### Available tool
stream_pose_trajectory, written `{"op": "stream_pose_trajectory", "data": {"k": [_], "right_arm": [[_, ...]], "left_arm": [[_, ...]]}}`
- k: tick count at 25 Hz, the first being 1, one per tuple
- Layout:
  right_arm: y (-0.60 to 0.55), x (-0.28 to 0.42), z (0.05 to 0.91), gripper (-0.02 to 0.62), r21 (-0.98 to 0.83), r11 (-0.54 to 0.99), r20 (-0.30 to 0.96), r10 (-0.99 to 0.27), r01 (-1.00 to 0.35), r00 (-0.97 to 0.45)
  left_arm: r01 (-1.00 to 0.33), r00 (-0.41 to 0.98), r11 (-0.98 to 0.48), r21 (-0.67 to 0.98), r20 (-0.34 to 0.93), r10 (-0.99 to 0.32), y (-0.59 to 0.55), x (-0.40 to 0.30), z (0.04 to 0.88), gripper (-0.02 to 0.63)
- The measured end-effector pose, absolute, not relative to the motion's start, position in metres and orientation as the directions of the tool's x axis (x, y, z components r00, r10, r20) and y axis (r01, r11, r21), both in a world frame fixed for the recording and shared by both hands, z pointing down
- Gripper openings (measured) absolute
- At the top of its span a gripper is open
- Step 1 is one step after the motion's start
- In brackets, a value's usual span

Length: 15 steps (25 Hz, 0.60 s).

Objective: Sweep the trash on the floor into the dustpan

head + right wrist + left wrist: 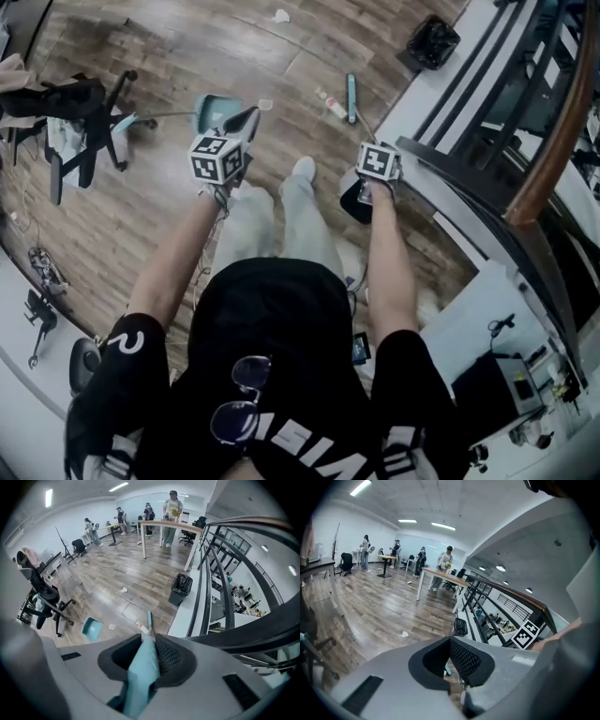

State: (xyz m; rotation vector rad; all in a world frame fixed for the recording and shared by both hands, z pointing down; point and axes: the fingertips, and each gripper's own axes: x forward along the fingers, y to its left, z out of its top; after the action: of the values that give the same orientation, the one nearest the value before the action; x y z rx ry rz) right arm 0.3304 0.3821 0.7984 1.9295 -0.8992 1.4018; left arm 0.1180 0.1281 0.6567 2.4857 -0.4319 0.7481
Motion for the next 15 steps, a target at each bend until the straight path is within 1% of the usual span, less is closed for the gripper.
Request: {"op": "stream_pose_trajectory", "data": {"k": [7,10,15], "right_arm": [[0.386,0.313,0.807,0.084,0.056,-0.596,0.967,-0.166,-0.801,0.191],[0.387,0.301,0.809,0.084,0.058,-0.576,0.971,-0.159,-0.815,0.181],[0.379,0.269,0.813,0.084,0.047,-0.543,0.975,-0.157,-0.839,0.156]], "left_arm": [[-0.513,0.750,-0.770,0.380,0.634,-0.188,0.126,0.079,0.683,-0.002],[-0.547,0.744,-0.738,0.395,0.633,-0.213,0.125,0.066,0.684,-0.002],[-0.566,0.744,-0.719,0.402,0.625,-0.236,0.121,0.048,0.681,-0.002]]}}
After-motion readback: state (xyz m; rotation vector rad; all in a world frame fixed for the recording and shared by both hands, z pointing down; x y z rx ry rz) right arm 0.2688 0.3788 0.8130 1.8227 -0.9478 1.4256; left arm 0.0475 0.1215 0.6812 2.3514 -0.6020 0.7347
